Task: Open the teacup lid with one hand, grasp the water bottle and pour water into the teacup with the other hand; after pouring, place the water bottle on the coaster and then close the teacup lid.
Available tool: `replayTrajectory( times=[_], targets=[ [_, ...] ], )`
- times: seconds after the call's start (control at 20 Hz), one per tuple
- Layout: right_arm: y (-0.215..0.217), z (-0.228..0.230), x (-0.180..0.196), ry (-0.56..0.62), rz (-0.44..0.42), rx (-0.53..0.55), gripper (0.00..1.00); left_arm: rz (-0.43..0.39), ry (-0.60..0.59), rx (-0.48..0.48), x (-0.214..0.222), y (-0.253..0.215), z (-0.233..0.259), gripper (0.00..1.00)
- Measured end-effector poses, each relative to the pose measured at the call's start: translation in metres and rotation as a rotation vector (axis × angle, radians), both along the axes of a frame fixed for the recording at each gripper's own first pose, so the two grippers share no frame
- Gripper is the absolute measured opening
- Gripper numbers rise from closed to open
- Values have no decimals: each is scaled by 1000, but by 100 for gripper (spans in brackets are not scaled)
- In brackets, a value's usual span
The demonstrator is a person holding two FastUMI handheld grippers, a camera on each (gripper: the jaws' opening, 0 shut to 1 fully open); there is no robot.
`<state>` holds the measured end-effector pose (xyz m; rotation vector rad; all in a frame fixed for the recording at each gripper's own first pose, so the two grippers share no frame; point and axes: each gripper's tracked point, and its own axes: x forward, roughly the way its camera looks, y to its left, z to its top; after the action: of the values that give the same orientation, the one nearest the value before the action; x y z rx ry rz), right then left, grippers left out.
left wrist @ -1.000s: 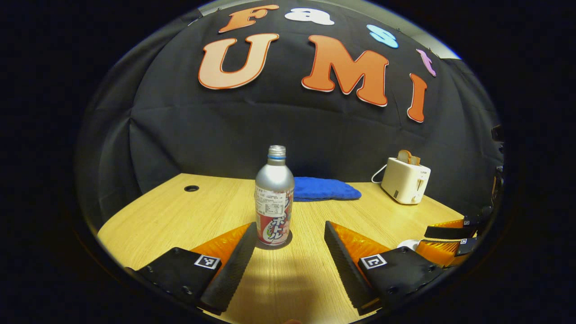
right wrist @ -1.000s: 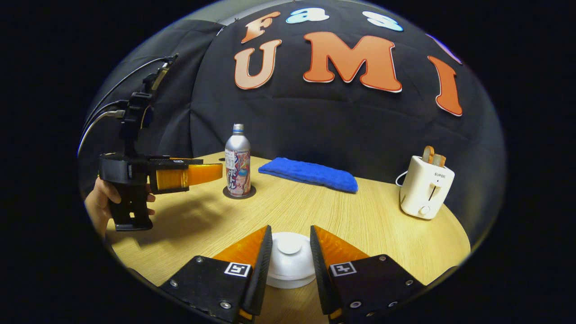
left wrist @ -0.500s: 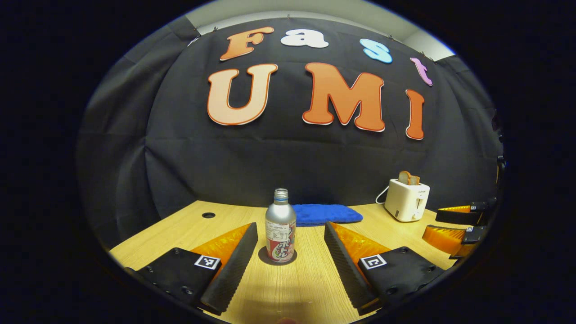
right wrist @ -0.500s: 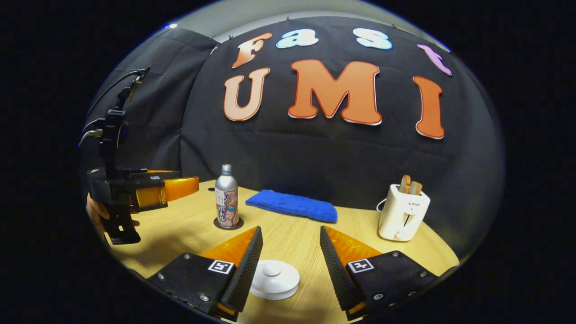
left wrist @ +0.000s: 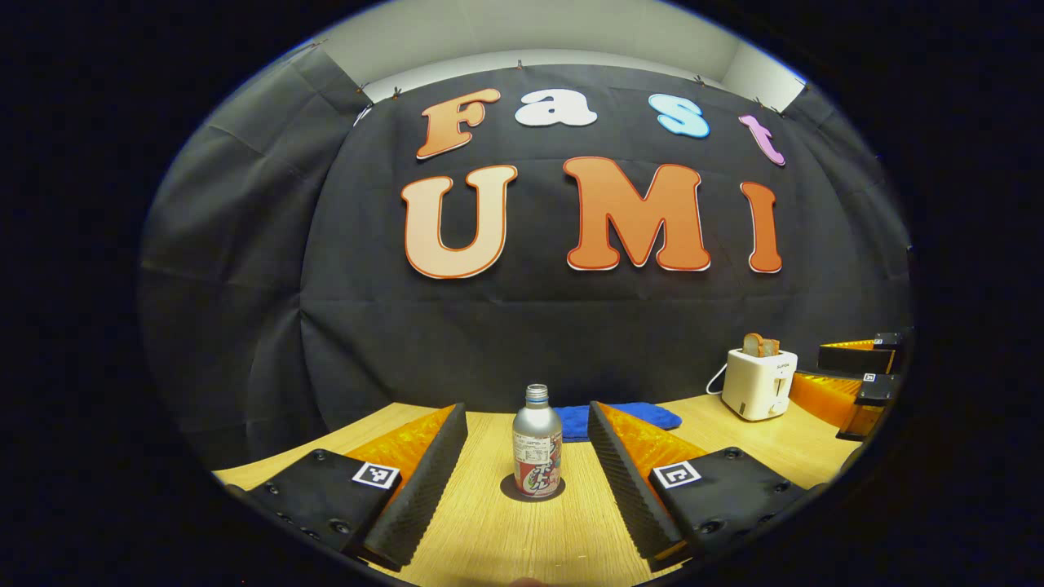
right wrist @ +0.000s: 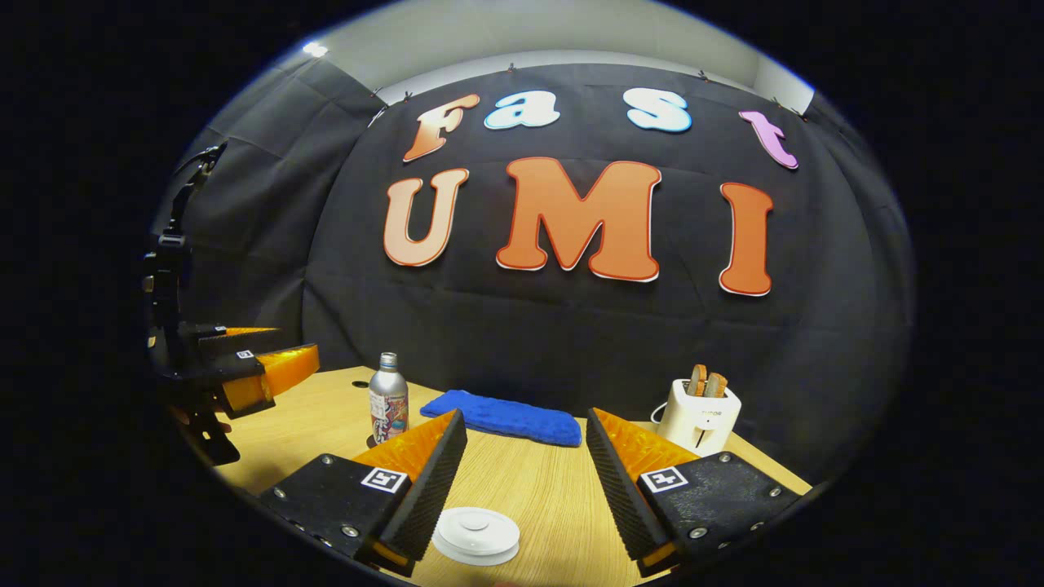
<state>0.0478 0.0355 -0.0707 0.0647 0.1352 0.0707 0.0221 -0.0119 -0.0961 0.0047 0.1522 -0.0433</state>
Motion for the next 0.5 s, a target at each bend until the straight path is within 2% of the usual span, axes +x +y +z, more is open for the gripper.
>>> replayTrajectory(
  times=[0.05, 0.15, 0.35, 0.45, 0.5],
  targets=[
    [0, 0, 1, -3, -1, 0, 89, -5, -4, 1, 0, -3, 1, 94],
    [0, -1, 1, -4, 7, -1, 89, -6, 2, 12, 0, -6, 1, 100],
    [-5, 3, 1, -17, -3, -6, 90, 9, -9, 18, 2, -3, 7, 94],
    [-6, 6, 3, -23, -7, -12, 89, 13, -15, 19, 0, -1, 11, 100],
    [-5, 6, 3, -24, -6, -17, 89, 17, -17, 21, -1, 0, 12, 100]
  ],
)
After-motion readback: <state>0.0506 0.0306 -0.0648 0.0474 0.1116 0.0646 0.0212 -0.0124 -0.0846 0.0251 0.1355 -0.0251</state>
